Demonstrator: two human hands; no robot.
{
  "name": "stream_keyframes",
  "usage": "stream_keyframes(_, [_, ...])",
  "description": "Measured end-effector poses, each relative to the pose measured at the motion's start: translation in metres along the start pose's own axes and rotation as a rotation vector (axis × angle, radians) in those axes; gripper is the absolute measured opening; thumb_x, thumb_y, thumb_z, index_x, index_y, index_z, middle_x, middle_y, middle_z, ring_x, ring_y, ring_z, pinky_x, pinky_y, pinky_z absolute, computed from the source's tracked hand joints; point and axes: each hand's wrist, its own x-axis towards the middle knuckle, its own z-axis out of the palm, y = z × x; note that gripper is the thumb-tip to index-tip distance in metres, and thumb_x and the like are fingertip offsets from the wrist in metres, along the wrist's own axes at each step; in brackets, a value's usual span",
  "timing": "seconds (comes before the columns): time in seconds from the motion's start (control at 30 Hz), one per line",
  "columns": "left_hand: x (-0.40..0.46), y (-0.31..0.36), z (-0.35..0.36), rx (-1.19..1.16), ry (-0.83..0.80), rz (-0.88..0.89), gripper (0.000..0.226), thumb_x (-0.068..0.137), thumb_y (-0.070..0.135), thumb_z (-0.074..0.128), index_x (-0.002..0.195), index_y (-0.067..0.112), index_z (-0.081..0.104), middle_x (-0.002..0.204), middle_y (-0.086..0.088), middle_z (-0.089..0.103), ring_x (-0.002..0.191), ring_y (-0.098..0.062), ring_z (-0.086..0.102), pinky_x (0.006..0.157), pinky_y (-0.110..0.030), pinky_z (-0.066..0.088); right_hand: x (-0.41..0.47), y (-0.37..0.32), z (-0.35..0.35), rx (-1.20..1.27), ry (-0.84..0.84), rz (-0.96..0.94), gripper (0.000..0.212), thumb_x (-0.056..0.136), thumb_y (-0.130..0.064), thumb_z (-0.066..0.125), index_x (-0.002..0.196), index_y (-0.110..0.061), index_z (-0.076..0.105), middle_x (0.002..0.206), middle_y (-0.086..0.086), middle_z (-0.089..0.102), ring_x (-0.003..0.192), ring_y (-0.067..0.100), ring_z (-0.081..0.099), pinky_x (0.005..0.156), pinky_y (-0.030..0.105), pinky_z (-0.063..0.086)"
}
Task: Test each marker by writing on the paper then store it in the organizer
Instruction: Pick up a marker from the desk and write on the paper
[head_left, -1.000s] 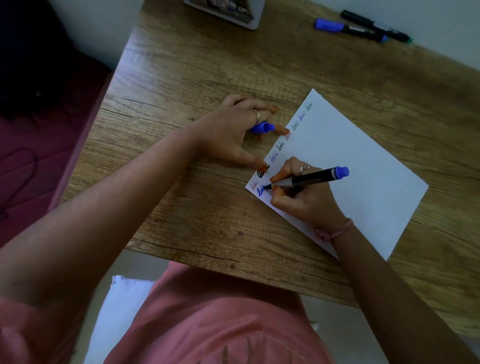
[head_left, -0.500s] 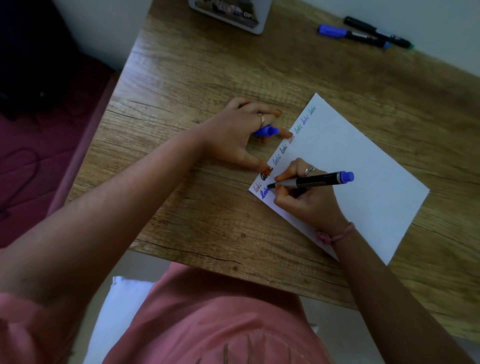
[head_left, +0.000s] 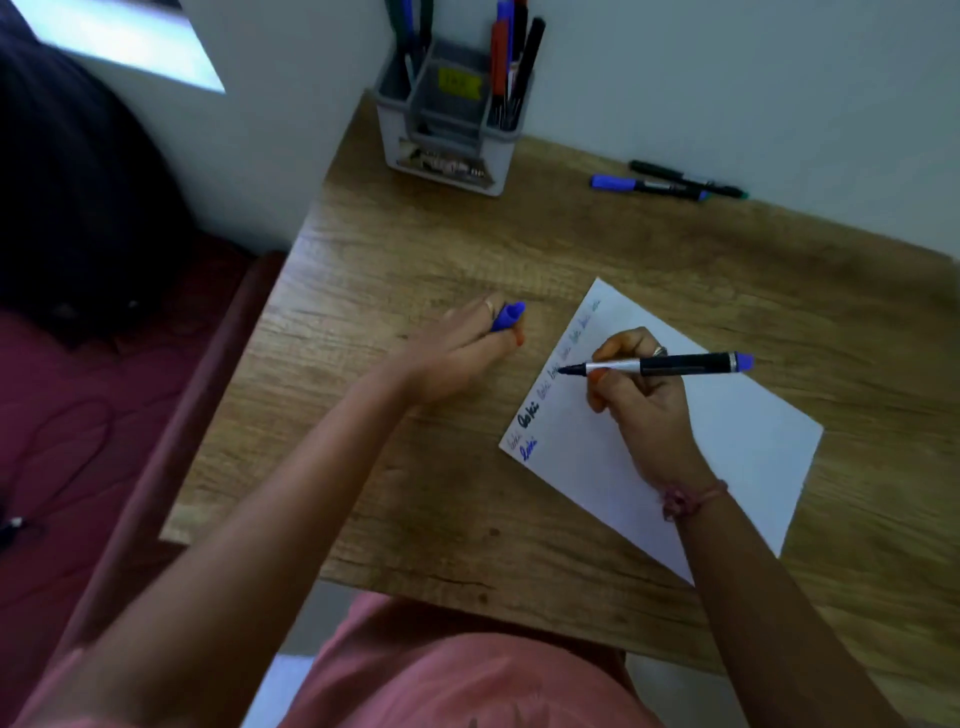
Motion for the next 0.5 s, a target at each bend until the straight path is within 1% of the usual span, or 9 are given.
stream_keyframes(0.03, [-0.003, 0.002, 0.001, 0.027, 0.011, 0.011, 0.034, 0.086, 0.048, 0.038, 0.092, 0.017, 0.049, 0.086, -0.001, 0.056, 0.079, -0.017, 0.05, 0.077, -0.046, 0.047, 0.002, -0.008, 0.002, 0.026, -0.003, -0.029, 0.007, 0.081, -0.004, 0.052, 0.082, -0.009, 0.057, 0.065, -0.004, 0.058, 0.059, 0.012, 0.052, 0.057, 0.019, 0.043])
stream_keyframes(0.1, [-0.011, 0.01, -0.001, 0.055, 0.013, 0.054, 0.027, 0.085, 0.044, 0.036, 0.084, 0.019, 0.048, 0.078, 0.001, 0.052, 0.073, -0.014, 0.046, 0.068, -0.038, 0.043, 0.005, -0.022, 0.007, 0.07, -0.017, -0.059, 0.015, 0.083, -0.008, 0.049, 0.089, 0.0, 0.06, 0.073, 0.001, 0.064, 0.067, 0.016, 0.057, 0.063, 0.023, 0.045])
stream_keyframes(0.17, [-0.017, 0.018, -0.004, 0.102, 0.015, 0.104, 0.017, 0.084, 0.036, 0.038, 0.078, 0.022, 0.045, 0.076, 0.002, 0.049, 0.073, -0.012, 0.043, 0.066, -0.031, 0.035, 0.008, -0.035, 0.015, 0.063, -0.021, -0.079, 0.019, 0.084, -0.009, 0.047, 0.094, 0.003, 0.06, 0.076, 0.001, 0.067, 0.071, 0.015, 0.061, 0.066, 0.023, 0.046])
stream_keyframes(0.23, [-0.022, 0.025, -0.007, 0.153, 0.02, 0.158, 0.009, 0.083, 0.032, 0.04, 0.073, 0.032, 0.039, 0.075, 0.006, 0.045, 0.073, -0.011, 0.042, 0.069, -0.029, 0.032, 0.009, -0.045, 0.02, 0.079, -0.019, -0.104, 0.014, 0.084, -0.009, 0.048, 0.093, -0.001, 0.056, 0.077, 0.002, 0.068, 0.071, 0.011, 0.063, 0.067, 0.02, 0.047])
stream_keyframes(0.33, [-0.027, 0.033, -0.01, 0.175, 0.019, 0.177, 0.01, 0.081, 0.032, 0.041, 0.074, 0.036, 0.035, 0.075, 0.008, 0.043, 0.075, -0.008, 0.04, 0.069, -0.028, 0.03, 0.009, -0.056, 0.022, 0.069, -0.032, -0.12, 0.005, 0.083, -0.007, 0.048, 0.088, -0.007, 0.05, 0.078, 0.01, 0.066, 0.069, 0.007, 0.064, 0.068, 0.016, 0.048])
stream_keyframes(0.43, [-0.029, 0.038, -0.012, 0.185, 0.018, 0.159, 0.007, 0.081, 0.035, 0.041, 0.077, 0.037, 0.036, 0.079, 0.008, 0.044, 0.077, -0.004, 0.036, 0.065, -0.024, 0.027, 0.01, -0.061, 0.019, -0.053, -0.066, -0.135, 0.004, 0.083, -0.011, 0.052, 0.084, -0.015, 0.053, 0.074, 0.003, 0.07, 0.074, 0.012, 0.067, 0.073, 0.025, 0.053])
stream_keyframes(0.5, [-0.031, 0.04, -0.013, 0.18, 0.016, 0.169, 0.007, 0.081, 0.035, 0.041, 0.077, 0.038, 0.036, 0.079, 0.007, 0.044, 0.078, -0.005, 0.037, 0.065, -0.023, 0.027, 0.01, -0.063, 0.017, -0.11, -0.089, -0.154, 0.005, 0.082, -0.017, 0.055, 0.084, -0.021, 0.054, 0.077, -0.001, 0.072, 0.078, 0.016, 0.068, 0.074, 0.032, 0.053])
